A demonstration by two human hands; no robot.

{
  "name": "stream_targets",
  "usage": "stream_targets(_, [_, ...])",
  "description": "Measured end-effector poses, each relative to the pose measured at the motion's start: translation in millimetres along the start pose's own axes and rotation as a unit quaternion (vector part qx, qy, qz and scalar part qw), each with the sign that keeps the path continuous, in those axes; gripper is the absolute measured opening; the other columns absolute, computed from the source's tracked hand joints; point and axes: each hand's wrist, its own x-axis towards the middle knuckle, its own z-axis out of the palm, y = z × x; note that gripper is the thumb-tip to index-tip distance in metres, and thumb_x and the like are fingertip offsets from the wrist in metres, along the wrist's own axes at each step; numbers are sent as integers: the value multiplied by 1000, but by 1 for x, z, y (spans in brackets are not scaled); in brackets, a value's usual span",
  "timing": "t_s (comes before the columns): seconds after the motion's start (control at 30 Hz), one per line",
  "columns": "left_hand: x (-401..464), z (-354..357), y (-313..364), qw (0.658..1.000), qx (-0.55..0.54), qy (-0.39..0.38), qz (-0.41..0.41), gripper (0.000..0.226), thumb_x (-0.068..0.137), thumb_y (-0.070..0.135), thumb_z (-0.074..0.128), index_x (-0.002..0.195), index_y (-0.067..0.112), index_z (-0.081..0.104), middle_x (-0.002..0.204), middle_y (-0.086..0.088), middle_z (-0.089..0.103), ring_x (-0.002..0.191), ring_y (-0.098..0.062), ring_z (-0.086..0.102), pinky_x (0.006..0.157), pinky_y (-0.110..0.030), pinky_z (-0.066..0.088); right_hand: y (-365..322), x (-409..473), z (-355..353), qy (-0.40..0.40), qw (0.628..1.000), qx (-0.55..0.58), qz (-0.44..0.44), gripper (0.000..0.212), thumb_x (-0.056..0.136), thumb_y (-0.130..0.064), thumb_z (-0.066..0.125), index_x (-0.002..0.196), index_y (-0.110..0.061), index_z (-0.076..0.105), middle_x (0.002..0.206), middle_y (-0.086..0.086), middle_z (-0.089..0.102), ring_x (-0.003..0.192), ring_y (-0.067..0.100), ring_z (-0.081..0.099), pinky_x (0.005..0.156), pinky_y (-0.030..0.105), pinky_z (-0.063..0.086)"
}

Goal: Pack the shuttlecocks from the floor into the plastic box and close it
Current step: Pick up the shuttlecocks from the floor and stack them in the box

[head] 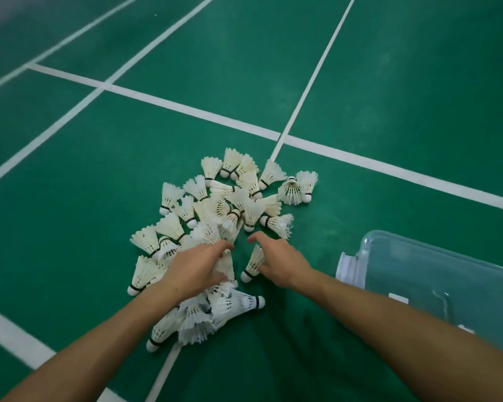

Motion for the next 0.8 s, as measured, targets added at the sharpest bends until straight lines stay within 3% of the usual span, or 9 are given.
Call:
stream_targets(0.13, [5, -2, 0, 995, -95, -13, -8, 66, 84, 39, 83, 143, 37, 53, 125, 5, 72, 110, -11, 67, 98, -36, 58, 1, -21, -27, 38, 999, 3, -24, 62, 91, -12, 64, 141, -41, 41, 102, 5, 63, 97, 34, 65, 78, 45, 56])
stream_targets(0.23, [-1, -27, 12, 985, -170, 28, -7, 60, 82, 38, 83, 136, 36, 58, 107, 11, 71, 97, -2, 65, 95, -33, 59, 0, -54, -70, 83, 995, 21, -58, 56, 91, -17, 70, 139, -37, 48, 98, 2, 67, 91, 27, 65, 80, 44, 58])
stream_targets(0.37, [-5, -76, 55, 962, -250, 103, 30, 52, 78, 43, 82, 126, 44, 64, 100, 14, 73, 92, 3, 67, 81, -24, 56, 18, -119, -139, 171, 978, 85, -79, 51, 88, -22, 80, 132, -33, 56, 96, -5, 67, 81, 15, 64, 82, 42, 59])
stream_targets(0.5, [1, -114, 117, 933, -321, 128, 102, 40, 77, 42, 81, 116, 38, 71, 93, 9, 75, 81, -3, 72, 68, -19, 59, 70, -196, -179, 263, 953, 147, -14, 45, 85, -14, 81, 120, -32, 60, 92, -5, 70, 77, 10, 68, 76, 29, 59])
stream_targets(0.6, [15, -119, 160, 916, -350, 134, 144, 30, 79, 34, 84, 108, 26, 77, 90, 6, 77, 78, -12, 74, 69, -24, 62, 123, -237, -168, 290, 942, 157, 56, 43, 81, -11, 83, 110, -33, 60, 90, -6, 72, 75, 8, 70, 73, 31, 60])
stream_targets(0.7, [31, -112, 189, 916, -346, 127, 161, 26, 78, 32, 86, 100, 19, 79, 89, 4, 79, 76, -14, 73, 68, -25, 61, 169, -237, -131, 263, 946, 154, 110, 40, 81, -8, 83, 102, -33, 59, 89, -7, 71, 75, 9, 69, 73, 36, 59])
stream_targets(0.8, [40, -98, 204, 920, -344, 101, 162, 22, 78, 30, 87, 95, 20, 79, 86, 4, 79, 72, -16, 74, 66, -33, 63, 194, -210, -96, 237, 950, 161, 125, 39, 81, -4, 83, 95, -30, 58, 84, -6, 68, 72, 10, 64, 67, 30, 56])
